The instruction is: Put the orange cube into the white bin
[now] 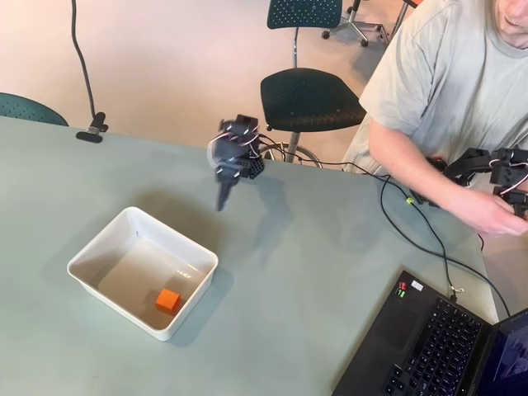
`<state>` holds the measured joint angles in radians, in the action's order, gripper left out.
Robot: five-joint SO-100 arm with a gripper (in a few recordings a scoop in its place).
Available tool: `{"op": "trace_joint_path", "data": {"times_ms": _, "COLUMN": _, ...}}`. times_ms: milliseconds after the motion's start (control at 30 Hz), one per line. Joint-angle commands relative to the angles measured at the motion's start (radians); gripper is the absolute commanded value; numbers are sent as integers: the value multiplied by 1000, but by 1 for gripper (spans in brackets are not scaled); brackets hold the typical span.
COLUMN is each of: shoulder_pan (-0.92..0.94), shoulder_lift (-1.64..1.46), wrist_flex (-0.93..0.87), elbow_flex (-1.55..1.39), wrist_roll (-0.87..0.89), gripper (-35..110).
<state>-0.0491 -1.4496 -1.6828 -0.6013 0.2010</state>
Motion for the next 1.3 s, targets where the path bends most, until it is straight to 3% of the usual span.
{"op": "trace_joint_path", "data": {"times_ms": 0, "shoulder_pan": -20, "shoulder_lift": -101, "wrist_flex": -35, "elbow_flex": -2, "wrist_roll": 51, "gripper": 53}}
{"op": "trace_joint_path", "data": {"times_ms": 167, "shoulder_pan": -9, "shoulder_lift": -304, "wrist_flex": -34, "elbow_flex": -230, "wrist_roll": 43, "gripper": 53}}
{"op": "trace_joint_path", "data": {"times_ms": 367, "shoulder_pan": 43, "shoulder_lift": -664, "wrist_flex": 51, "elbow_flex": -778, "wrist_roll": 38, "gripper": 53}}
{"op": "trace_joint_path", "data": {"times_ms": 733, "shoulder_pan": 37, "shoulder_lift": -1342, "wrist_flex": 810, "elbow_flex": -2022, "wrist_roll": 60, "gripper": 53}}
{"op": "trace_joint_path", "data": {"times_ms": 1000, "shoulder_pan": 41, "shoulder_lift": -1388, "wrist_flex": 845, "elbow_flex": -2247, "wrist_roll": 61, "gripper": 49}}
{"op": "trace_joint_path", "data": {"times_ms": 1267, "shoulder_pan": 44, "shoulder_lift": -1405, "wrist_flex": 845, "elbow_flex": -2338, "wrist_roll": 61, "gripper": 15}}
